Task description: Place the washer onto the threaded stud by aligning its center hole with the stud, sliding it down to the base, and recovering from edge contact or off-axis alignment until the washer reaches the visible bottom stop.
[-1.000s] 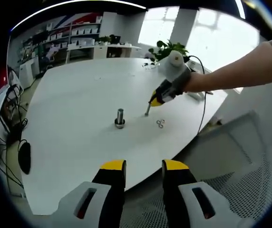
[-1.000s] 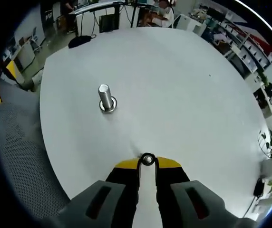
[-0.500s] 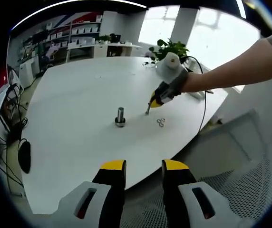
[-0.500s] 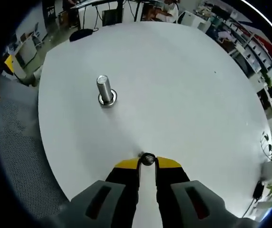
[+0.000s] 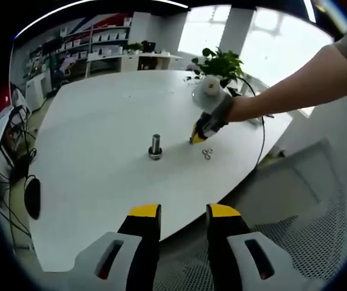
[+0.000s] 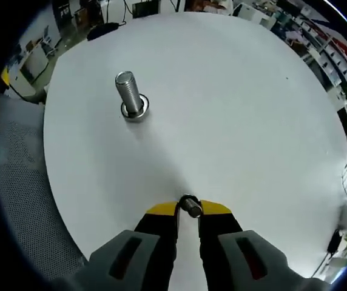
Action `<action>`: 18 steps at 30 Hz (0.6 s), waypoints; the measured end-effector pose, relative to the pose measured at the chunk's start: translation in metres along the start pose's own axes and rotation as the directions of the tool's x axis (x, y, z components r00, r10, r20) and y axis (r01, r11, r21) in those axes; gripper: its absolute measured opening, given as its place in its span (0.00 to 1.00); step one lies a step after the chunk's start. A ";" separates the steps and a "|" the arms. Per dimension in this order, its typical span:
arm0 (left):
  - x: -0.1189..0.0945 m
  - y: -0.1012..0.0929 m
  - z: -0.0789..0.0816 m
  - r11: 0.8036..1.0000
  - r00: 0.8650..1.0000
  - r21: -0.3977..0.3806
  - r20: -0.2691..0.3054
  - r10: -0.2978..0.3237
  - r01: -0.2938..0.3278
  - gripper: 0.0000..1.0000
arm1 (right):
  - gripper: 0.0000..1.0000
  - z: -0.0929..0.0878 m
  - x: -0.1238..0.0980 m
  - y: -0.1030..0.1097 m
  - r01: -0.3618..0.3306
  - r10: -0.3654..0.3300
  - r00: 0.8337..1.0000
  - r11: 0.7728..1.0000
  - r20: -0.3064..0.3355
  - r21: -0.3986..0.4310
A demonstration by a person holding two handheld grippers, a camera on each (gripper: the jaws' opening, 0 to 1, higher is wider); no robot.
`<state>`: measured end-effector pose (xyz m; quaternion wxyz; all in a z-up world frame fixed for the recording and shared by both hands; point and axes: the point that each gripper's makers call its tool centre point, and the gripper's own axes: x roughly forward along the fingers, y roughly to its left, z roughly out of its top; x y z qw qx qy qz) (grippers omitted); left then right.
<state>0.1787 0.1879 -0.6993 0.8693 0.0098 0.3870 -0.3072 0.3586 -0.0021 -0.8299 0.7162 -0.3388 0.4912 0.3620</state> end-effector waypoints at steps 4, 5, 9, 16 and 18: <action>0.000 0.001 0.000 1.000 1.000 0.000 -0.001 0.004 -0.004 0.27 | 0.14 -0.002 0.003 0.001 -0.006 0.006 1.000 1.000 -0.002 0.004; 0.000 0.001 -0.001 1.000 1.000 0.000 -0.003 0.003 -0.003 0.27 | 0.15 -0.003 0.003 0.001 -0.008 0.008 1.000 1.000 -0.005 0.005; 0.000 0.002 -0.001 1.000 1.000 0.002 -0.003 0.010 -0.010 0.27 | 0.15 -0.004 0.004 0.001 -0.015 0.015 1.000 1.000 -0.010 0.013; 0.000 0.001 0.000 1.000 1.000 0.005 -0.001 0.011 -0.011 0.27 | 0.18 -0.011 0.000 0.004 -0.026 0.026 1.000 0.999 -0.016 0.025; 0.000 0.001 0.000 1.000 1.000 0.004 0.000 0.009 -0.009 0.27 | 0.18 -0.015 -0.003 0.004 -0.024 0.025 0.999 0.999 -0.021 0.033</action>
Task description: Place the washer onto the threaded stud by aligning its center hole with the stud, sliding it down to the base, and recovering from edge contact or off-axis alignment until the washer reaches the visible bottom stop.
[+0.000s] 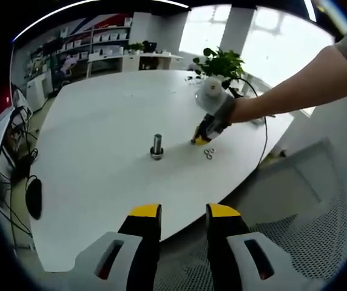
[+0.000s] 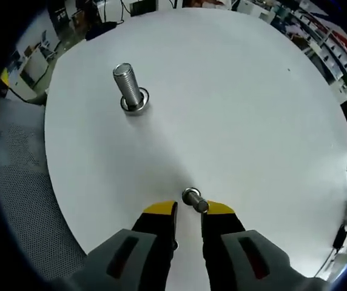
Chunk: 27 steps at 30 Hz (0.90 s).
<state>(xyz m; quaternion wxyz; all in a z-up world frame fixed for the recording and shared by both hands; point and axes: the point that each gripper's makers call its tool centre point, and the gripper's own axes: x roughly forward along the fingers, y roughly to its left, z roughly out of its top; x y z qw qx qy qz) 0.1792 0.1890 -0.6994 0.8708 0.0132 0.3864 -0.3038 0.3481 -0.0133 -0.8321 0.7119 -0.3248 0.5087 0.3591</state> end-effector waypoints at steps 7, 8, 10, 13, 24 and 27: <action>0.000 0.000 0.000 1.000 1.000 0.002 0.000 -0.003 0.003 0.27 | 0.20 -0.014 -0.007 0.000 0.002 -0.001 1.000 0.999 -0.016 0.038; 0.000 0.000 0.000 1.000 1.000 0.005 -0.001 -0.003 0.003 0.27 | 0.21 -0.016 -0.007 0.000 0.003 -0.002 1.000 0.999 -0.019 0.042; 0.000 -0.001 0.000 1.000 1.000 0.007 -0.001 -0.005 0.005 0.27 | 0.22 -0.020 -0.009 0.000 0.006 -0.005 1.000 0.999 -0.021 0.045; 0.000 -0.001 0.000 1.000 1.000 0.007 0.000 -0.010 0.010 0.27 | 0.23 -0.027 -0.011 0.003 0.002 0.000 1.000 0.999 -0.029 0.054; 0.001 -0.003 -0.001 1.000 1.000 0.013 -0.003 -0.015 0.015 0.27 | 0.25 -0.052 -0.007 0.017 -0.037 0.044 0.996 0.995 -0.075 0.090; 0.001 -0.003 -0.001 1.000 1.000 0.015 -0.004 -0.018 0.018 0.27 | 0.26 -0.050 -0.008 0.015 -0.038 0.045 0.997 0.992 -0.055 0.124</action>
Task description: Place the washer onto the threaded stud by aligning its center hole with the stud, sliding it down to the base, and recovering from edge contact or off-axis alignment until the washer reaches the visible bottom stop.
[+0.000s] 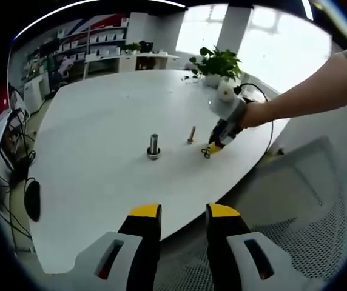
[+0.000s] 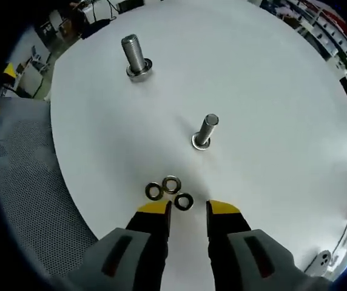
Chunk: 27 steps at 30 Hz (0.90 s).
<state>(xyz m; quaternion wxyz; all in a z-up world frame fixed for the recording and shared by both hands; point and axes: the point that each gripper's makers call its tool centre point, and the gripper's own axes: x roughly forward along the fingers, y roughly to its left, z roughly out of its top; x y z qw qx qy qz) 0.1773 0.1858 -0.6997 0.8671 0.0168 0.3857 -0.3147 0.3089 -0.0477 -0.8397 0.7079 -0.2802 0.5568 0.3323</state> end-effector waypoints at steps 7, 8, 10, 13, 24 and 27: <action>0.000 -0.001 0.000 1.000 1.000 0.002 -0.001 -0.006 0.006 0.27 | 0.26 0.001 0.002 0.001 -0.016 0.016 1.000 1.000 -0.018 0.004; 0.000 -0.001 0.000 1.000 1.000 0.003 -0.002 -0.006 0.006 0.27 | 0.26 0.001 0.002 0.000 -0.021 0.021 0.999 1.000 -0.026 0.006; 0.000 -0.001 0.000 1.000 1.000 0.004 -0.001 -0.007 0.007 0.27 | 0.26 0.001 0.002 0.001 -0.028 0.028 0.998 1.000 -0.049 -0.003; 0.000 -0.001 0.001 1.000 1.000 0.001 0.002 -0.006 0.006 0.27 | 0.26 0.001 0.002 0.002 -0.026 0.022 0.996 0.999 -0.085 -0.047; -0.001 0.000 0.002 1.000 1.000 -0.007 0.009 -0.001 0.001 0.27 | 0.23 0.002 0.003 0.007 -0.026 0.016 0.995 0.994 -0.095 -0.105; 0.000 0.000 0.001 1.000 1.000 -0.005 0.006 -0.001 0.001 0.27 | 0.22 0.003 0.003 0.005 -0.028 0.020 0.996 0.996 -0.092 -0.086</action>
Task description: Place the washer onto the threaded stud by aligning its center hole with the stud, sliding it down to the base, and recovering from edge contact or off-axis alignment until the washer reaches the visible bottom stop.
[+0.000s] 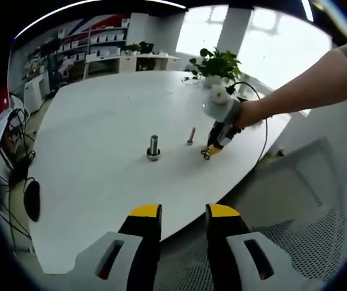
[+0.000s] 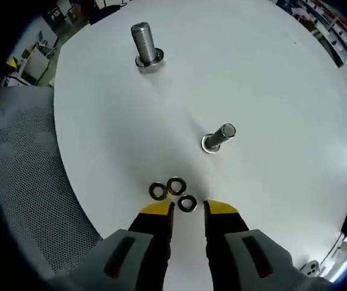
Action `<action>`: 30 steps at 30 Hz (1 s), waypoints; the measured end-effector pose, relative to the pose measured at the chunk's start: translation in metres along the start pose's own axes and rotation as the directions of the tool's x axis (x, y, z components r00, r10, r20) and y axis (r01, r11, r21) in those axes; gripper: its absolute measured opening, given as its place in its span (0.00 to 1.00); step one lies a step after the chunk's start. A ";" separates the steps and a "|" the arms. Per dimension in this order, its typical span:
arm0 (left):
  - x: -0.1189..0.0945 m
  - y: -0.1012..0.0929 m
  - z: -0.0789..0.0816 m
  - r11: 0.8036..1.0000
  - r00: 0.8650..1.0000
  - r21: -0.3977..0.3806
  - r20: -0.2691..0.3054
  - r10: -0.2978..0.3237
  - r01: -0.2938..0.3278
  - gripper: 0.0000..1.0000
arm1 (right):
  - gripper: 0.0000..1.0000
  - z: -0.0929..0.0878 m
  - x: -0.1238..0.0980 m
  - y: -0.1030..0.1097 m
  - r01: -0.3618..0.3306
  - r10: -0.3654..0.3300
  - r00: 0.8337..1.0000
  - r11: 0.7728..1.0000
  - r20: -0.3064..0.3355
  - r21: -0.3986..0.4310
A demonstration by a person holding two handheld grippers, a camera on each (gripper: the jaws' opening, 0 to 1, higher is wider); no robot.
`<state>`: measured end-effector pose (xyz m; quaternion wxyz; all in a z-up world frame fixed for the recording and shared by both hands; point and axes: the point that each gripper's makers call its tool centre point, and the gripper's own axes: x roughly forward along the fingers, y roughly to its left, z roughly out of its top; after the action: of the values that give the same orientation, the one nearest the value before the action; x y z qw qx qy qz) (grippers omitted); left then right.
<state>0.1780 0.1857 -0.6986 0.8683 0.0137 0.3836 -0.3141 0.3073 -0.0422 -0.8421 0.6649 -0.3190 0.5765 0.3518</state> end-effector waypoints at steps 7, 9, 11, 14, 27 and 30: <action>0.000 0.001 0.000 1.000 1.000 -0.003 0.000 0.003 -0.003 0.27 | 0.16 0.001 0.000 0.000 0.016 -0.016 1.000 0.999 0.009 -0.037; 0.000 0.001 -0.001 1.000 1.000 -0.001 -0.003 0.002 -0.002 0.27 | 0.16 0.002 0.000 0.000 0.018 -0.017 1.000 0.999 0.005 -0.031; 0.000 0.000 -0.001 1.000 1.000 0.000 -0.005 0.000 0.000 0.27 | 0.16 0.002 0.000 0.000 0.017 -0.017 1.000 1.000 0.000 -0.021; 0.001 -0.001 -0.001 1.000 1.000 0.003 -0.005 -0.004 0.004 0.27 | 0.15 0.002 0.000 -0.001 0.025 -0.026 1.000 1.000 -0.012 -0.009; 0.000 0.001 0.000 1.000 1.000 -0.004 0.002 0.004 -0.004 0.27 | 0.15 0.002 0.001 -0.001 0.077 -0.073 0.992 0.996 -0.102 0.038; 0.000 0.001 0.000 1.000 1.000 -0.003 0.004 0.004 -0.004 0.27 | 0.15 0.001 0.000 -0.001 0.079 -0.075 0.994 0.995 -0.080 0.052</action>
<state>0.1783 0.1865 -0.6984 0.8696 0.0124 0.3825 -0.3119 0.3085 -0.0418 -0.8420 0.6635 -0.3362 0.5987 0.2971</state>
